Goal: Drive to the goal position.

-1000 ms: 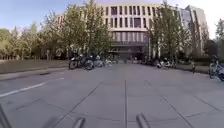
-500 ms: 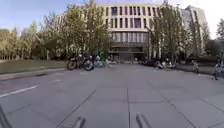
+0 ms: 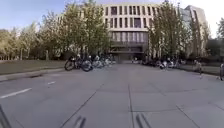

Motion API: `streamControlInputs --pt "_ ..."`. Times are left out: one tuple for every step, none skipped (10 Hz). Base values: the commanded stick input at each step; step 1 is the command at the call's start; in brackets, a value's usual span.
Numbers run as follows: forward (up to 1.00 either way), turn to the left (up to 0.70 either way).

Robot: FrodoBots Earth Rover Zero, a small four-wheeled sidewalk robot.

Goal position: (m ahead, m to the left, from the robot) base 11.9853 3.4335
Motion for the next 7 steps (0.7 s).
streamControlInputs --pt "0.6 0.1" --pt "0.6 0.13" --pt "0.6 0.01" --pt "0.6 0.0" --pt "0.6 0.0" --pt "0.6 0.0" --pt "0.6 0.0"
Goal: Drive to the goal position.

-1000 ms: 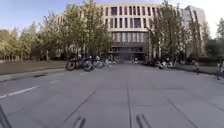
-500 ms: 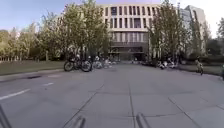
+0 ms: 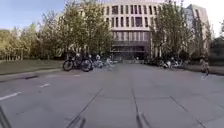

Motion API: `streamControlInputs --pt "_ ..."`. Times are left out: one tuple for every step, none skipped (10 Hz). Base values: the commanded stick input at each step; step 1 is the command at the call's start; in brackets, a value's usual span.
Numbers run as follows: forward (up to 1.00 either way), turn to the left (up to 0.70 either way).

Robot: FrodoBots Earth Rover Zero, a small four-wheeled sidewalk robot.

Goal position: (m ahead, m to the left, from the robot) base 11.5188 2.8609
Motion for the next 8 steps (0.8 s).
streamControlInputs --pt "0.6 0.0" --pt "0.6 0.0" --pt "0.6 0.0" --pt "0.6 0.0" --pt "0.6 0.0" --pt "0.6 0.0" --pt "0.6 0.0" --pt "0.6 0.0"
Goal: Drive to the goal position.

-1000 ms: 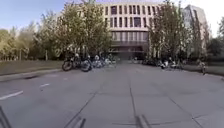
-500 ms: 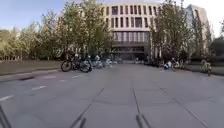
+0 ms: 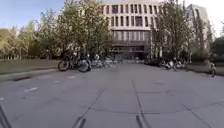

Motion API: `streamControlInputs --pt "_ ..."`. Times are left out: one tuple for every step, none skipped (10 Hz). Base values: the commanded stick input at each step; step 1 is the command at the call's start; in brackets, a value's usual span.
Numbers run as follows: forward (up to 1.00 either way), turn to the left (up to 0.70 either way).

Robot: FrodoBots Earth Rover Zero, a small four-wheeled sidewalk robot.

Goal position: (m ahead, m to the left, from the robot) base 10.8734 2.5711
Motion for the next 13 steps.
streamControlInputs --pt "0.6 0.0" --pt "0.6 0.0" --pt "0.6 0.0" --pt "0.6 0.0" --pt "0.6 0.01" --pt "0.6 0.01" --pt "0.6 0.05" --pt "0.6 0.15" --pt "0.6 0.14" --pt "0.6 0.12" --pt "0.6 0.1" --pt "0.6 0.0" --pt "0.6 0.0"
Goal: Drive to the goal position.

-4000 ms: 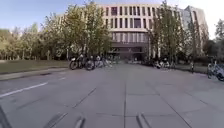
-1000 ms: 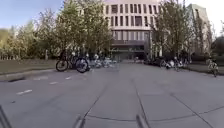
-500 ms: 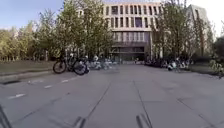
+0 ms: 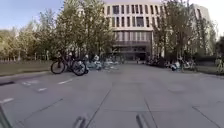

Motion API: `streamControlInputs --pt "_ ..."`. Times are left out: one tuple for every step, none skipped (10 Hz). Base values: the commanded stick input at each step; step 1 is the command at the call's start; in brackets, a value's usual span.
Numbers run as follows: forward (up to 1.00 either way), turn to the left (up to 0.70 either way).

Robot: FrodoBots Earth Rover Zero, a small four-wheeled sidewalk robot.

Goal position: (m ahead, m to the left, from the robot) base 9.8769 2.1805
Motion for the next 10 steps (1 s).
streamControlInputs --pt "0.6 0.0" --pt "0.6 0.0" --pt "0.6 0.0" --pt "0.6 0.0" --pt "0.6 0.01" --pt "0.6 0.01" --pt "0.6 0.01" --pt "0.6 0.01" --pt "0.6 0.01" --pt "0.6 0.01"
